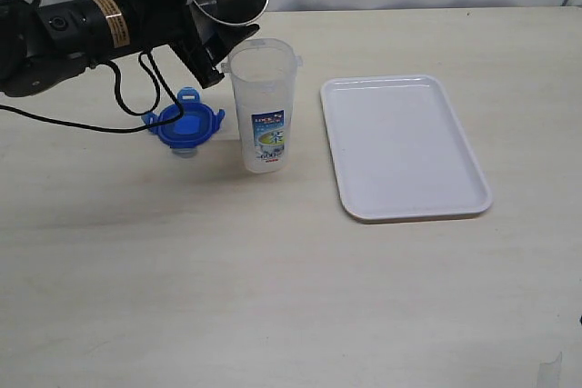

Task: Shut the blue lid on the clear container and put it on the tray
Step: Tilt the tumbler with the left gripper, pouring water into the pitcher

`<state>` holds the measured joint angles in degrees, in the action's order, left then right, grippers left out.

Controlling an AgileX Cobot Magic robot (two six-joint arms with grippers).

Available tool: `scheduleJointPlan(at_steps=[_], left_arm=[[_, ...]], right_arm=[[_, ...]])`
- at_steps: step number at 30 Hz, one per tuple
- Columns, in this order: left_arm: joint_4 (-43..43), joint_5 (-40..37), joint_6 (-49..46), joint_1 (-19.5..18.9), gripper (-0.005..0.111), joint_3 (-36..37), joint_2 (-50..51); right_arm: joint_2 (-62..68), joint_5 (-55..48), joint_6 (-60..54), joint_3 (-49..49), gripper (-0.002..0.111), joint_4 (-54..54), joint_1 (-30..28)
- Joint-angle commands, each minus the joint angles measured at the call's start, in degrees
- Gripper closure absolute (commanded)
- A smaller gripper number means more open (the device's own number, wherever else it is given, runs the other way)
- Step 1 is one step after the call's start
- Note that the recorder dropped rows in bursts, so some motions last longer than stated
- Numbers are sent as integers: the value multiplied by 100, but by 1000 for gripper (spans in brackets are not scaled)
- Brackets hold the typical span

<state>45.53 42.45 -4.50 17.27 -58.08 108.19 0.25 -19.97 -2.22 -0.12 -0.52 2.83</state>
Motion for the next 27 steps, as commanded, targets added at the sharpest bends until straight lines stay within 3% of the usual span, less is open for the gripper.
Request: scheduleJointPlan(at_steps=[1, 27], left_arm=[[-131, 367, -298, 11, 107, -103, -77], [-158, 627, -1292, 11, 107, -103, -77]], right_arm=[[-25, 16, 0, 12, 104, -16, -25], [-25, 16, 0, 12, 104, -16, -25]])
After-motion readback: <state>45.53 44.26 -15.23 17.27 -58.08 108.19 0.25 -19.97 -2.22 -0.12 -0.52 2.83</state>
